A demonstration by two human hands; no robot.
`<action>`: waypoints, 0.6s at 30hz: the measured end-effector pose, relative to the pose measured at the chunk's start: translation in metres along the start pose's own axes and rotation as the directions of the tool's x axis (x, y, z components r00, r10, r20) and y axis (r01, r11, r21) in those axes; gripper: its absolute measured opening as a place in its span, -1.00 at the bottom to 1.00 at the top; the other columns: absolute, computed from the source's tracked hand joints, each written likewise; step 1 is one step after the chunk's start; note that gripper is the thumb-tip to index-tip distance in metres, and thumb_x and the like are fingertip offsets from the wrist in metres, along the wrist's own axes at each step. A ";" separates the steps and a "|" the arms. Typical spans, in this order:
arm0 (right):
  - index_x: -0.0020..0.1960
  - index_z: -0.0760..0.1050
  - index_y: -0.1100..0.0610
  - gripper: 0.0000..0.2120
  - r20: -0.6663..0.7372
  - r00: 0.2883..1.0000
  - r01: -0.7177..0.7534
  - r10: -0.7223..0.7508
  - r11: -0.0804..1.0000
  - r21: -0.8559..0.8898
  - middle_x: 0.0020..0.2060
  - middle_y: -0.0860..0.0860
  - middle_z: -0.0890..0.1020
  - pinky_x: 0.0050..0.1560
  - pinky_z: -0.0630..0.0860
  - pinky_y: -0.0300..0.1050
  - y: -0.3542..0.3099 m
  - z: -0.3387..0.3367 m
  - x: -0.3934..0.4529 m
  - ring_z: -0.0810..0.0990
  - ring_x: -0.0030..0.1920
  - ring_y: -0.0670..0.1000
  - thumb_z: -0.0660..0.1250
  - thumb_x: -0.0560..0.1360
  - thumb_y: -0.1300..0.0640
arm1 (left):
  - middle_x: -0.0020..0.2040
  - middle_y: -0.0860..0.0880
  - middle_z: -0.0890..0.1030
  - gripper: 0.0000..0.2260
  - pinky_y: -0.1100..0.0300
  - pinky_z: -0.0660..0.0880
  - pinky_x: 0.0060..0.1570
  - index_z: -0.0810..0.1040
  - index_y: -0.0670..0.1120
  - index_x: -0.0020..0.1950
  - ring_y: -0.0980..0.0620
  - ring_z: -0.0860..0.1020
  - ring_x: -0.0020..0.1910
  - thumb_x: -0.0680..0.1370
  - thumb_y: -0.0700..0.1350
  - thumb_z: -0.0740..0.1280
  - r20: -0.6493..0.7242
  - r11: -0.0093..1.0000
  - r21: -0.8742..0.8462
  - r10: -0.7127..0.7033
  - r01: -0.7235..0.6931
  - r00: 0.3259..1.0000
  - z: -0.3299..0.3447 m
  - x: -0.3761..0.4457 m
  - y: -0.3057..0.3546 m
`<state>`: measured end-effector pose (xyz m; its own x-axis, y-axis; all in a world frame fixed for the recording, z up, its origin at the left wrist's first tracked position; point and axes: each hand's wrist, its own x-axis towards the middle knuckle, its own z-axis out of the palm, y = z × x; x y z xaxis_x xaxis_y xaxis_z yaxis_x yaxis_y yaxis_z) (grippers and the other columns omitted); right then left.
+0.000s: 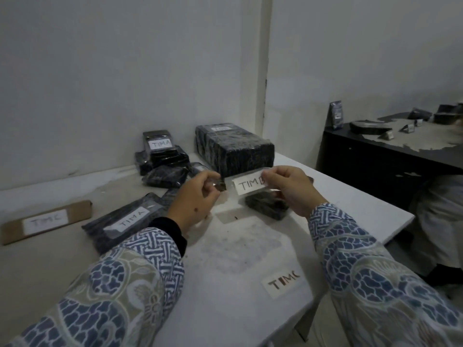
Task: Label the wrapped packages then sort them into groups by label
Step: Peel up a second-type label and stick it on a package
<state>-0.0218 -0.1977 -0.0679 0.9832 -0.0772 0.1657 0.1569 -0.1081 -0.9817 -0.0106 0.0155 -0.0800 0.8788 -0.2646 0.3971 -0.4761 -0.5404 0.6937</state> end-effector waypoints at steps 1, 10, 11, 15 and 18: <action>-0.24 0.53 0.14 -0.83 -0.002 1.000 -0.024 0.024 0.999 0.027 -0.29 0.06 0.64 -0.38 0.45 -0.27 -0.001 0.010 0.006 0.56 -0.32 -0.04 0.28 0.53 0.20 | -0.20 -0.08 0.55 -0.84 0.20 0.44 -0.13 0.48 -0.04 0.08 -0.03 0.52 -0.19 0.53 -0.22 0.29 -0.012 0.998 0.038 -0.041 0.042 0.999 -0.009 0.004 -0.010; -0.26 0.51 0.19 -0.83 0.091 0.960 -0.275 0.264 0.952 0.138 -0.25 0.18 0.53 -0.42 0.36 -0.23 0.005 0.101 0.038 0.46 -0.35 0.01 0.28 0.50 0.27 | 0.11 -0.06 0.58 -0.72 -0.11 0.39 0.25 0.47 0.06 0.02 -0.14 0.53 0.11 0.37 0.13 0.32 -0.039 0.845 0.245 -0.482 0.476 0.875 -0.058 0.037 -0.094; -0.28 0.50 0.20 -0.84 0.079 0.955 -0.295 0.285 0.942 0.159 -0.24 0.18 0.48 -0.48 0.28 -0.24 0.009 0.108 0.040 0.40 -0.39 0.00 0.29 0.49 0.28 | 0.14 -0.09 0.58 -0.65 -0.11 0.38 0.26 0.48 0.05 0.08 -0.15 0.52 0.12 0.35 0.14 0.33 -0.017 0.834 0.246 -0.505 0.493 0.863 -0.057 0.038 -0.098; -0.26 0.53 0.19 -0.88 -0.062 0.925 -0.364 0.376 0.919 0.150 -0.29 0.13 0.51 -0.41 0.23 -0.19 0.018 0.123 0.043 0.39 -0.37 -0.02 0.33 0.46 0.24 | 0.28 -0.08 0.52 -0.58 -0.07 0.32 0.33 0.43 -0.03 0.30 -0.14 0.47 0.24 0.48 0.08 0.30 -0.018 0.829 0.220 -0.524 0.514 0.852 -0.049 0.042 -0.109; -0.24 0.56 0.18 -0.91 -0.067 0.927 -0.356 0.370 0.921 0.157 -0.26 0.13 0.58 -0.37 0.32 -0.18 0.017 0.130 0.043 0.48 -0.30 0.02 0.35 0.45 0.22 | 0.24 0.00 0.55 -0.69 -0.01 0.25 0.30 0.45 0.06 0.24 -0.10 0.47 0.25 0.52 0.08 0.23 -0.126 0.832 0.268 -0.469 0.485 0.874 -0.042 0.035 -0.104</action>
<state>0.0351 -0.0738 -0.0893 0.9629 -0.1777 -0.2031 -0.1910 0.0833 -0.9781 0.0685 0.0957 -0.1125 0.9876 0.1231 0.0976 0.0386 -0.7923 0.6089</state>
